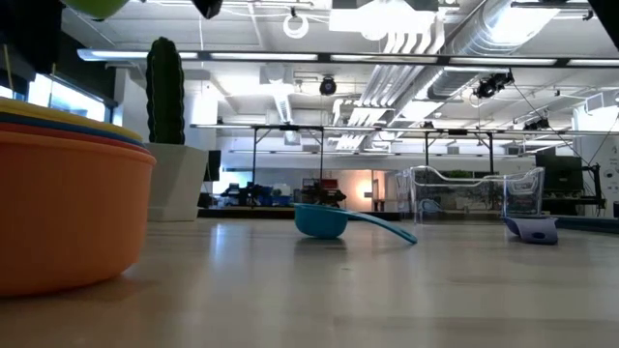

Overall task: Nest measuring cups in basket
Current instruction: Stack the green measuring cup on the yellow measuring cup

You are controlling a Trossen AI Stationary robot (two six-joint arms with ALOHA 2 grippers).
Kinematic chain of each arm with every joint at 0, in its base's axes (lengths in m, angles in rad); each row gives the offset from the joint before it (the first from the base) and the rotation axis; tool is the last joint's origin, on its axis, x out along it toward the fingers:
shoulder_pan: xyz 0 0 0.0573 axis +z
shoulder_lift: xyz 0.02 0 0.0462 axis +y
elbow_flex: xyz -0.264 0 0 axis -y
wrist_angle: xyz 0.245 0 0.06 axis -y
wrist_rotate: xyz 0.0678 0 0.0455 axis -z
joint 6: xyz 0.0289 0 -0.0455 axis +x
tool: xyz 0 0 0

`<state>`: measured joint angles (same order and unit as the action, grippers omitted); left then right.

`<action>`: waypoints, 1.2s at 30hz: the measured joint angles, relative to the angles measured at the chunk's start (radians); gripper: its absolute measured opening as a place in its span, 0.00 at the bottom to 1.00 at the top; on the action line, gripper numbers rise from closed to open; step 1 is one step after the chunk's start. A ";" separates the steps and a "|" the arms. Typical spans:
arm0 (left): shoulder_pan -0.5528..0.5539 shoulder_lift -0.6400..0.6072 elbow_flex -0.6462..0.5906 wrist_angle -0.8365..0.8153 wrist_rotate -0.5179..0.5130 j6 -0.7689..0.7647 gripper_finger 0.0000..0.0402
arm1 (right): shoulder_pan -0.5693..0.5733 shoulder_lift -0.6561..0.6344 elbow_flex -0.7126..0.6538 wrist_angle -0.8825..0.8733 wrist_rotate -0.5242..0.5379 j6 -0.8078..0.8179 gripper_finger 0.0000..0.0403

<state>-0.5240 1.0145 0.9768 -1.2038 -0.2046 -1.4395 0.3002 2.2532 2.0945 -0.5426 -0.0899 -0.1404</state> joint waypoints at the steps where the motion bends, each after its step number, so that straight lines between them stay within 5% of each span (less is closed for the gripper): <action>1: 0.000 0.000 0.000 0.002 0.000 -0.001 0.22 | 0.004 0.004 0.000 0.001 -0.001 -0.001 0.00; 36: 0.000 0.002 0.000 0.004 0.000 -0.024 0.22 | 0.015 0.109 0.000 -0.044 -0.016 -0.083 0.06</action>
<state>-0.5240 1.0164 0.9771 -1.1995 -0.2047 -1.4632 0.3151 2.3619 2.0941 -0.5869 -0.1055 -0.2230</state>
